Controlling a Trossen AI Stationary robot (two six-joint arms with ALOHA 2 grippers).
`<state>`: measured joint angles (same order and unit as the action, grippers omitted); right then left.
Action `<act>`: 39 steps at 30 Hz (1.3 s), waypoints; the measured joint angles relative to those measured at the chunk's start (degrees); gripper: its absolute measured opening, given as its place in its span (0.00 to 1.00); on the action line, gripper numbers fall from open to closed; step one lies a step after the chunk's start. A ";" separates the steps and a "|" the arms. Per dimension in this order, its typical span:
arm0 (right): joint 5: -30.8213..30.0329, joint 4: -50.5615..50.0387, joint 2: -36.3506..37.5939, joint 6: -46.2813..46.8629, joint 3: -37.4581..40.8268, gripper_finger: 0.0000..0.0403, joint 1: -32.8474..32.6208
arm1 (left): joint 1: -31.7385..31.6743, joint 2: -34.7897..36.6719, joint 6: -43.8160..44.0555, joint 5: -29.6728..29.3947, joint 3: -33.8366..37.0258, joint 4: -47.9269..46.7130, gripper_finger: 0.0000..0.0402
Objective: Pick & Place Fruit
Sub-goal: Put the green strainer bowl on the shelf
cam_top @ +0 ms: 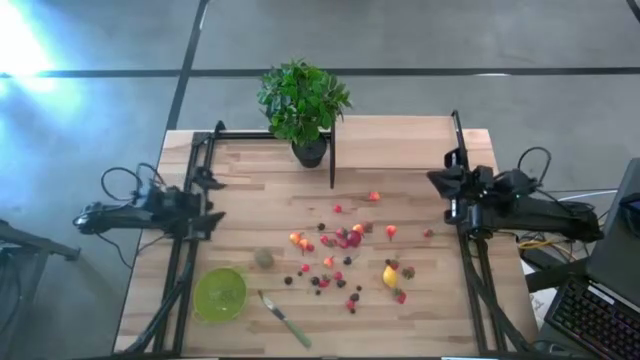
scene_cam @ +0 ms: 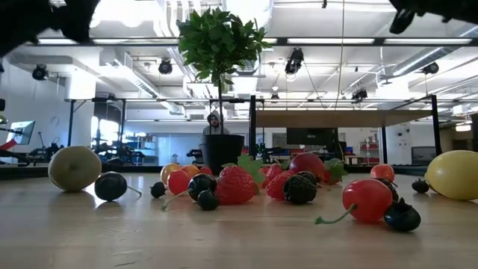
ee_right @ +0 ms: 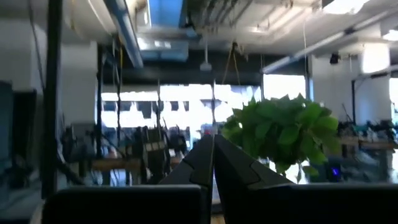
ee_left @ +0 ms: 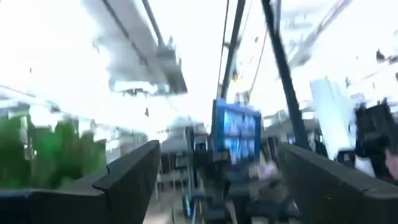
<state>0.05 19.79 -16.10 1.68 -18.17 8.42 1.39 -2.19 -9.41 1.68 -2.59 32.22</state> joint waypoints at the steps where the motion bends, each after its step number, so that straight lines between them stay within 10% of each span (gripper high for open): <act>1: -0.02 -2.82 -1.77 -0.07 -2.13 0.02 0.02 | 0.00 -0.02 -0.91 0.91 -1.58 0.06 0.82; 11: -0.02 -25.48 -18.13 1.60 -19.64 0.02 -0.01 | 0.00 -11.92 -6.31 -1.58 -23.96 -11.39 0.82; 24: -0.02 -43.13 -22.60 7.77 -23.55 0.02 -0.01 | 0.38 -35.12 4.33 0.62 -51.00 -53.01 0.82; 39: -0.07 -44.12 -20.70 7.80 -18.22 0.02 -0.01 | 15.49 -47.33 24.82 -9.41 -56.68 -73.60 0.77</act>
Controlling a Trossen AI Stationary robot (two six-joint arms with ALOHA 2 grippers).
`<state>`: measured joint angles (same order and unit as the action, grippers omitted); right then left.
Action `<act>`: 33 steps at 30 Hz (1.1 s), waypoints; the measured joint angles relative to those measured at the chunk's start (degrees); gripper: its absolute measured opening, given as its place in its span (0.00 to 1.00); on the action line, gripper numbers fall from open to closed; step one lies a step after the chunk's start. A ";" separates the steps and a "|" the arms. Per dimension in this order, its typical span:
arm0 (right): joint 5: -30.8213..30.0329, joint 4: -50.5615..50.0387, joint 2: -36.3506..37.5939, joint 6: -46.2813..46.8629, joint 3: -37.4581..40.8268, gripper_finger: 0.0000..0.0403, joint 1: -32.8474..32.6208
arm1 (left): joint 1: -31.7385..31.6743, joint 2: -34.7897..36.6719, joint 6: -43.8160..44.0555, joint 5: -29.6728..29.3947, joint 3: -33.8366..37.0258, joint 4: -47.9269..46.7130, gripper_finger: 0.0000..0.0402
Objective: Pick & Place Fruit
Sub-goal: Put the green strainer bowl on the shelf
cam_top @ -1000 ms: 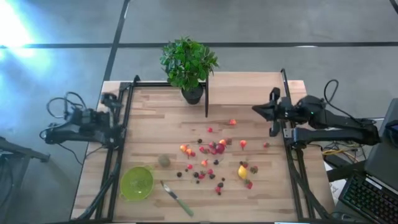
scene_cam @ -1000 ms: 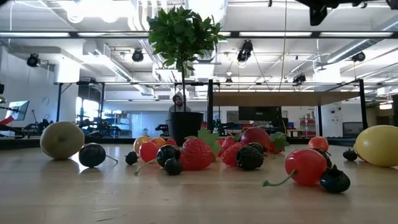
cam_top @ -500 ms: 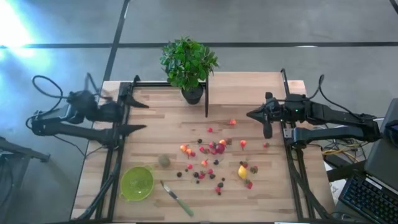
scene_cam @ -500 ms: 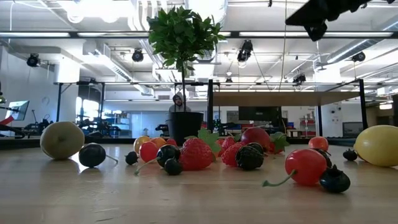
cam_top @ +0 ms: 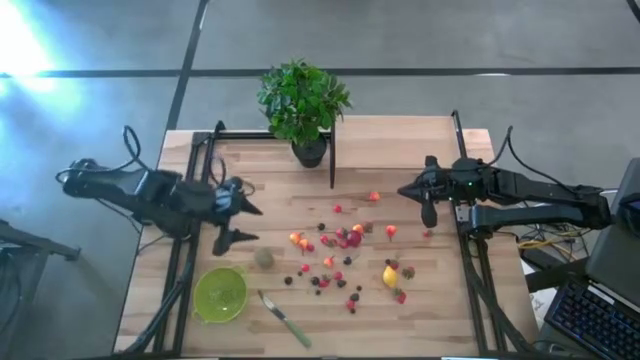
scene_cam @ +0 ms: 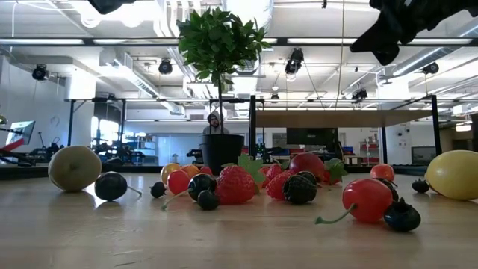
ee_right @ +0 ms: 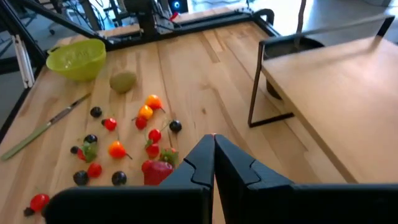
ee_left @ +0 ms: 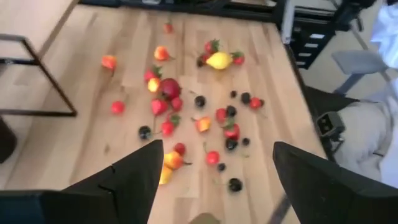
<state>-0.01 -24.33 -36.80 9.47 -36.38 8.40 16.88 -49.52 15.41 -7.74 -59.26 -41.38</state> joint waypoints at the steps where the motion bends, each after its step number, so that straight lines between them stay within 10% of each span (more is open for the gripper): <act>1: 0.00 0.02 -0.06 -0.02 0.14 0.02 0.00 | 1.97 -0.56 0.94 -1.61 -0.09 0.21 0.76; 13: -0.09 0.96 -0.04 0.00 0.20 0.02 0.00 | 22.51 -9.85 24.96 -11.80 0.50 -3.36 0.76; 33: -0.11 3.56 -0.08 -0.43 0.24 0.02 0.00 | 28.07 -20.98 72.88 4.38 0.41 -28.11 0.76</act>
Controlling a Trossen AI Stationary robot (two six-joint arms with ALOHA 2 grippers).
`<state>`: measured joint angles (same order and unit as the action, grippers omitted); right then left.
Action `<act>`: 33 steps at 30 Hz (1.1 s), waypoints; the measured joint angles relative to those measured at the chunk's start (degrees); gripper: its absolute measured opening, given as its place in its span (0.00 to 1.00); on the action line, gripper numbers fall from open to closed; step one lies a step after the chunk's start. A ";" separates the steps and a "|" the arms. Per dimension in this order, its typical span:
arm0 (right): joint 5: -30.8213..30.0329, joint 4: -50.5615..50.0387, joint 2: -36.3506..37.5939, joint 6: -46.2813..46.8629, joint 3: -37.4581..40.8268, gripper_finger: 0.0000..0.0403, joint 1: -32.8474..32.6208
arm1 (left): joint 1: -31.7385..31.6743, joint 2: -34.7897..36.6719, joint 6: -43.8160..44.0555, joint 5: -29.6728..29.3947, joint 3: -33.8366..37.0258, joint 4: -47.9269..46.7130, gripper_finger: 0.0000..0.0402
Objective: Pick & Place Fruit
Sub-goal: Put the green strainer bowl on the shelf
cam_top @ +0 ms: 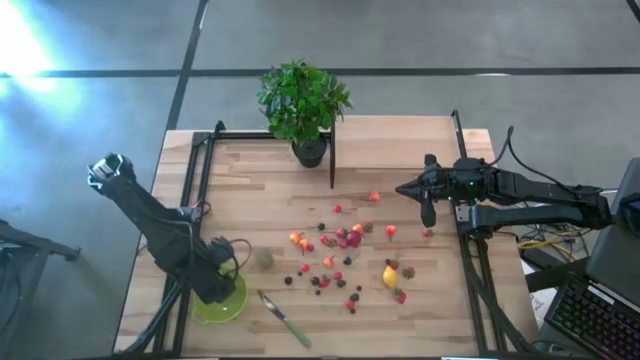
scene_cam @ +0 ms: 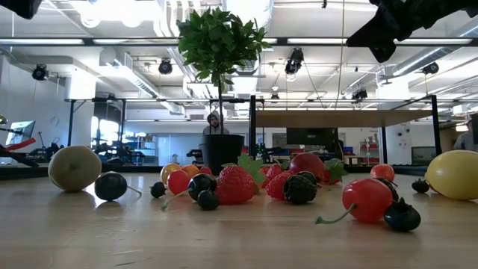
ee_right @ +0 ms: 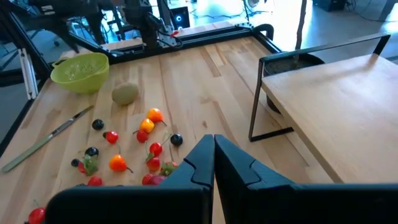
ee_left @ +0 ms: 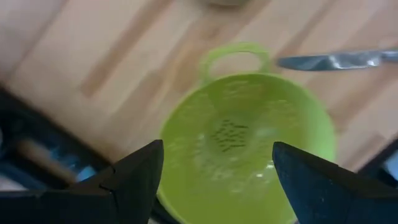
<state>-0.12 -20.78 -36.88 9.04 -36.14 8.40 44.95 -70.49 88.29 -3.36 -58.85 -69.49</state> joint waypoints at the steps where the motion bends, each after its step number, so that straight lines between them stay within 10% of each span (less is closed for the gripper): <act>1: 0.00 0.02 0.00 0.01 0.00 0.02 0.00 | -0.01 0.24 -0.10 0.00 0.00 -0.90 0.76; 22: 0.04 0.02 -0.02 -0.05 0.26 0.02 -0.01 | -2.65 0.37 -13.10 -0.58 4.07 -7.92 0.76; 33: 0.04 0.13 -0.09 -0.05 0.61 0.02 0.00 | -4.86 0.52 -19.75 3.80 12.96 4.27 0.76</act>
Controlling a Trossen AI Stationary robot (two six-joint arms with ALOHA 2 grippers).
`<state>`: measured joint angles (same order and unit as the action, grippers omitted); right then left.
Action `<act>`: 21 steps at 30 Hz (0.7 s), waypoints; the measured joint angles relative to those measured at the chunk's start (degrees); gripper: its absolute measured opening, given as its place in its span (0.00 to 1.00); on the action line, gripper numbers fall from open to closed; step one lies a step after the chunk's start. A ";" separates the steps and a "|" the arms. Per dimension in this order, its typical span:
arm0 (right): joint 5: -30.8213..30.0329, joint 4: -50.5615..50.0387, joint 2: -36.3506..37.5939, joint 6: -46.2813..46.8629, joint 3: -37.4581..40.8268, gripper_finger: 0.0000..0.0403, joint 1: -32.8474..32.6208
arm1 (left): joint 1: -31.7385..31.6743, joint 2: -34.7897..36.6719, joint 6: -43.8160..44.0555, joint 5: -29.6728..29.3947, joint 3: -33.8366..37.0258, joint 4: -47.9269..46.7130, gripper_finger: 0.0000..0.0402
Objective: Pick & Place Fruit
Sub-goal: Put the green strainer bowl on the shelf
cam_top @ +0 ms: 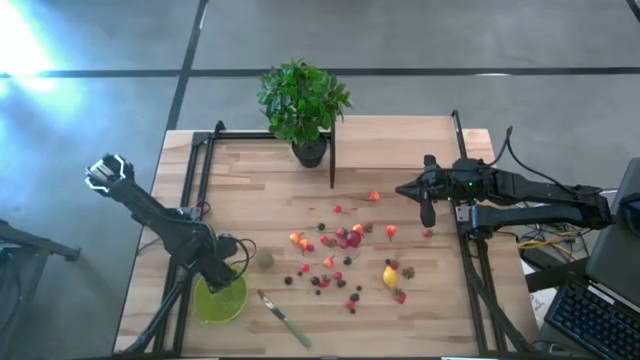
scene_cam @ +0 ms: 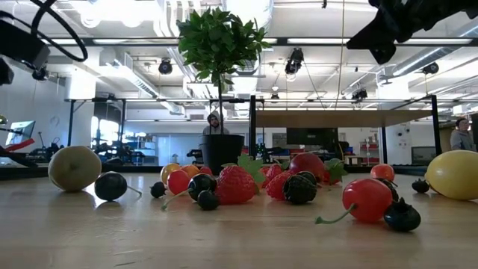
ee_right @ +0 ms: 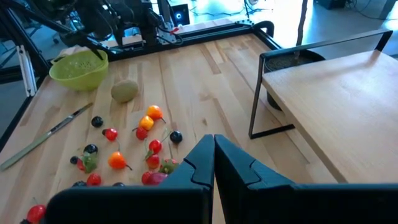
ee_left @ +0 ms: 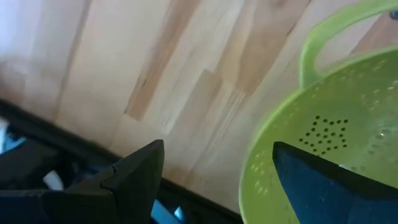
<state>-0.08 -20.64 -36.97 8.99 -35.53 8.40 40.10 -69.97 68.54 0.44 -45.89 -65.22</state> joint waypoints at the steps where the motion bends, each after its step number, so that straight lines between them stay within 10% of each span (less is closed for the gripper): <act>1: 0.00 -0.02 0.00 0.00 0.08 0.02 0.00 | 0.02 0.00 -0.75 0.01 0.47 0.84 0.76; 9: 0.00 0.34 0.00 0.00 1.16 0.02 -0.02 | 0.00 0.02 -7.08 1.04 4.35 4.42 0.69; 21: 0.00 2.43 0.00 -0.12 2.94 0.02 0.00 | 0.00 0.04 -12.54 1.60 5.58 5.68 0.28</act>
<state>-0.08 -18.21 -36.97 8.87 -32.59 8.40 40.10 -69.93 56.00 2.04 -40.31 -59.54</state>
